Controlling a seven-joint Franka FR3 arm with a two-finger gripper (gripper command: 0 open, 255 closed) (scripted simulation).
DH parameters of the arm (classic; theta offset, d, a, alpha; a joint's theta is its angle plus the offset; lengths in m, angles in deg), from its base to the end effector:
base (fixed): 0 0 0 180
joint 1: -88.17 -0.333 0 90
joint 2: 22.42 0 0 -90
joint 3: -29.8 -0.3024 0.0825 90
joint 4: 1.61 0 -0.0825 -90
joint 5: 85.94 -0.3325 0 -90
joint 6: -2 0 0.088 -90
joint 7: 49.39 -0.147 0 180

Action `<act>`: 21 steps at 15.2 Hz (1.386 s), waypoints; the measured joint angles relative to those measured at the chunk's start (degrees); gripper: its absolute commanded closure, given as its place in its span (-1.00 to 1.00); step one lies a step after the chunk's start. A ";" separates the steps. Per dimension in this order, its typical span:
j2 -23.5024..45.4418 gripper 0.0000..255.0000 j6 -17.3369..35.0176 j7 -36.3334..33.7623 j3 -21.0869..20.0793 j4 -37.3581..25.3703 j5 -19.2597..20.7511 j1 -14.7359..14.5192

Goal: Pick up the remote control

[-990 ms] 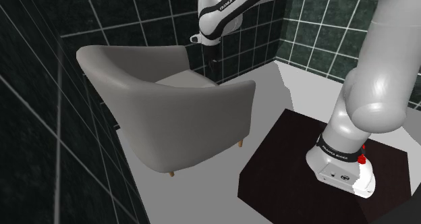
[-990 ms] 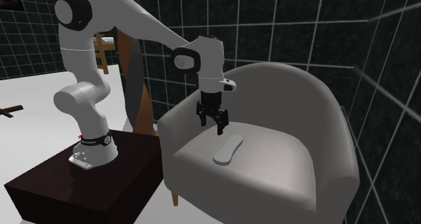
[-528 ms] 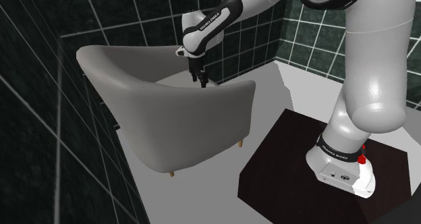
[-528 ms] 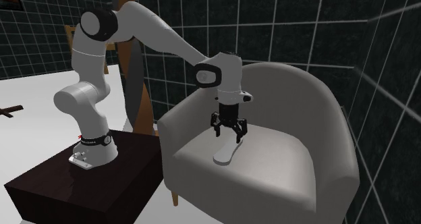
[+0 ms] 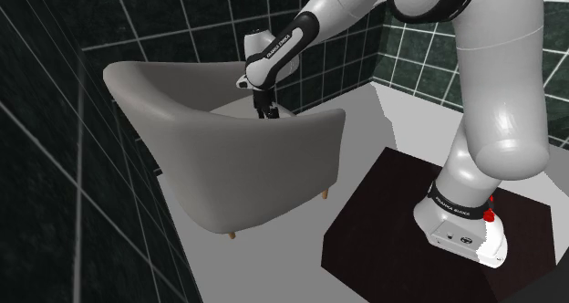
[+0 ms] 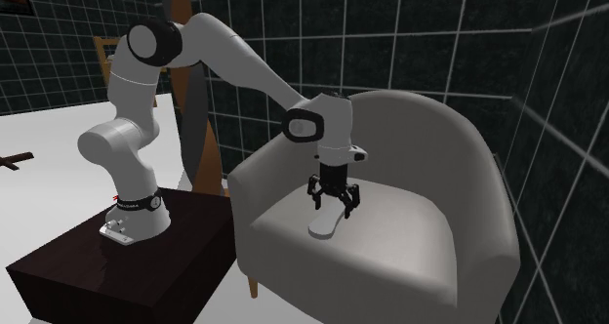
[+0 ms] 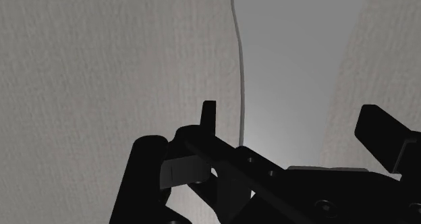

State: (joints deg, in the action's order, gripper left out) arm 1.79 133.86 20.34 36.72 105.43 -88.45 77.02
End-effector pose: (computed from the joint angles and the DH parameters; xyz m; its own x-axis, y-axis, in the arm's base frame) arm 0.5913 0.0493 0.2733 0.2938 0.9558 -0.0104 0.9558 -0.2935 0.0191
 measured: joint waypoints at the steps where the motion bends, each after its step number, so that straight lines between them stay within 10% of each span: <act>1: 0.19 1.00 0.28 0.07 0.00 0.09 -0.03 0.05; 21: -3.37 1.00 -4.99 -0.23 0.27 -1.66 0.52 -0.17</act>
State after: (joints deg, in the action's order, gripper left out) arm -1.58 128.87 20.11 36.99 103.77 -87.93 76.86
